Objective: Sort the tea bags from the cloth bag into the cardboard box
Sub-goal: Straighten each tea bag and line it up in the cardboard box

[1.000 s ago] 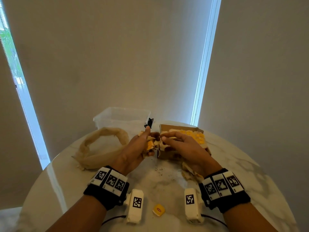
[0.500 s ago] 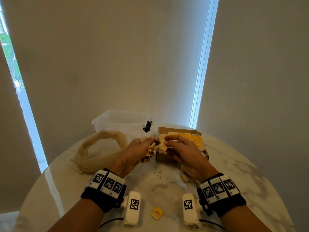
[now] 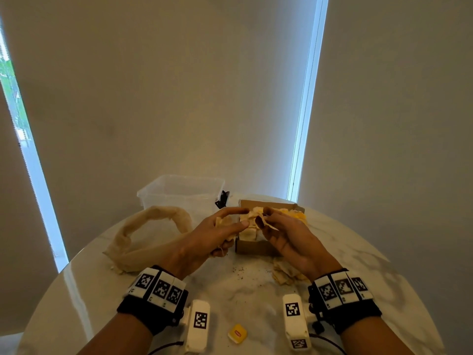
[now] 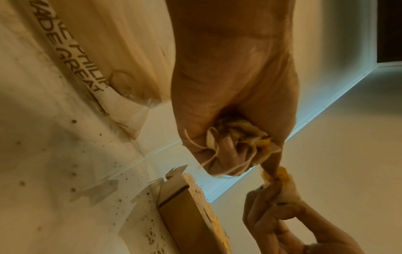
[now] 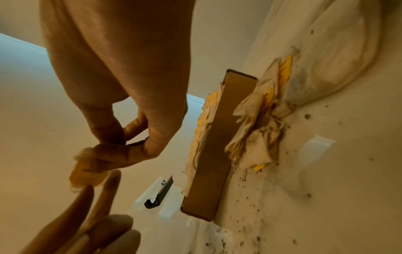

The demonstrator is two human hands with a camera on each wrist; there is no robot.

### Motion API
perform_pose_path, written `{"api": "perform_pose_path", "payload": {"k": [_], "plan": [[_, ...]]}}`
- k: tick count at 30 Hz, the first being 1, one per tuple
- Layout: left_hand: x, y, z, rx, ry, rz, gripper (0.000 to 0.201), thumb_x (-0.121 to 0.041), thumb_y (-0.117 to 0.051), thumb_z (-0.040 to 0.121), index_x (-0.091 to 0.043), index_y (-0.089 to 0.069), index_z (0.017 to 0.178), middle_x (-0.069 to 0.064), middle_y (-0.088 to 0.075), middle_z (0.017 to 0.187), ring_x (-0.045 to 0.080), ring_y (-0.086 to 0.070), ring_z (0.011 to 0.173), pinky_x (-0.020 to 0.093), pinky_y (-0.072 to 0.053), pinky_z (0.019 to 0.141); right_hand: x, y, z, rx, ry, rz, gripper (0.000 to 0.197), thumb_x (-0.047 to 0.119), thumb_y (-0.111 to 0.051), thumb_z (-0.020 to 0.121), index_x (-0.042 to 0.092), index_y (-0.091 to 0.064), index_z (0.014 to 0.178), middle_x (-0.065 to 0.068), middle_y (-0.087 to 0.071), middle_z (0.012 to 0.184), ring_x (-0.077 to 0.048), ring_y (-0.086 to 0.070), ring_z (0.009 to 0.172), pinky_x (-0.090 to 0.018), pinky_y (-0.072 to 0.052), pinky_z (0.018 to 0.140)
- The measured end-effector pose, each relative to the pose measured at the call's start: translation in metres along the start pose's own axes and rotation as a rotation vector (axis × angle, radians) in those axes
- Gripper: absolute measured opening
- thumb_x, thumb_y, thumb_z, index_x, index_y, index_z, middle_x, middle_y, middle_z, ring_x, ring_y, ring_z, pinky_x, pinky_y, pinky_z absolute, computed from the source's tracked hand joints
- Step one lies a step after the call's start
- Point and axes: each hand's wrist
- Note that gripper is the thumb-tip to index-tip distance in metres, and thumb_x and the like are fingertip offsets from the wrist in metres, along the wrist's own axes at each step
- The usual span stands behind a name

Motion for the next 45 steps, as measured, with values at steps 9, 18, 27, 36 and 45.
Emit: {"api": "perform_pose_path", "payload": {"k": [9, 18, 27, 36, 45], "plan": [[0.001, 0.004, 0.005, -0.261, -0.046, -0.012, 0.035, -0.040, -0.077, 0.093, -0.021, -0.074, 0.123, -0.004, -0.046, 0.057, 0.010, -0.038, 0.051, 0.023, -0.032, 0.047, -0.006, 0.000, 0.005, -0.012, -0.034, -0.195, 0.022, 0.006, -0.064, 0.102, 0.007, -0.076, 0.120, -0.015, -0.079, 0.116, -0.024, -0.079, 0.097, -0.031, -0.061, 0.077], [0.001, 0.004, 0.001, -0.233, 0.071, 0.170, 0.029, -0.037, -0.084, 0.088, -0.015, -0.081, 0.106, -0.012, -0.049, 0.047, 0.002, -0.043, 0.043, 0.019, -0.035, 0.045, -0.002, 0.004, -0.001, 0.118, 0.137, -0.683, 0.033, 0.024, -0.083, 0.091, 0.026, -0.075, 0.123, 0.008, -0.080, 0.114, -0.015, -0.077, 0.105, -0.037, -0.064, 0.091], [0.005, 0.002, 0.003, -0.243, 0.056, 0.222, 0.032, -0.050, -0.079, 0.090, -0.022, -0.079, 0.106, -0.012, -0.055, 0.053, 0.006, -0.050, 0.054, 0.021, -0.042, 0.049, -0.016, 0.003, 0.003, 0.025, 0.283, -0.695, 0.022, 0.015, -0.086, 0.088, 0.025, -0.079, 0.106, 0.007, -0.079, 0.106, -0.012, -0.075, 0.102, -0.026, -0.063, 0.081], [0.001, 0.010, 0.003, -0.205, -0.037, 0.393, 0.020, -0.034, -0.084, 0.088, -0.014, -0.080, 0.090, -0.008, -0.061, 0.056, 0.001, -0.054, 0.045, 0.019, -0.042, 0.044, -0.022, -0.003, 0.004, 0.088, 0.220, -0.637, 0.032, 0.017, -0.090, 0.083, 0.021, -0.075, 0.112, 0.002, -0.076, 0.115, -0.021, -0.078, 0.099, -0.044, -0.067, 0.086], [0.006, 0.011, 0.004, -0.224, -0.045, 0.442, 0.033, -0.046, -0.085, 0.083, -0.014, -0.079, 0.085, 0.008, -0.070, 0.072, 0.009, -0.058, 0.060, 0.019, -0.045, 0.049, -0.024, -0.004, 0.007, 0.042, 0.435, -0.885, 0.021, 0.024, -0.089, 0.085, 0.032, -0.075, 0.100, 0.010, -0.077, 0.102, -0.012, -0.076, 0.091, -0.031, -0.065, 0.079]]}}
Point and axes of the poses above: each hand's wrist, its own z-axis towards the middle knuckle, its own y-axis out of the back of the hand, x = y × z
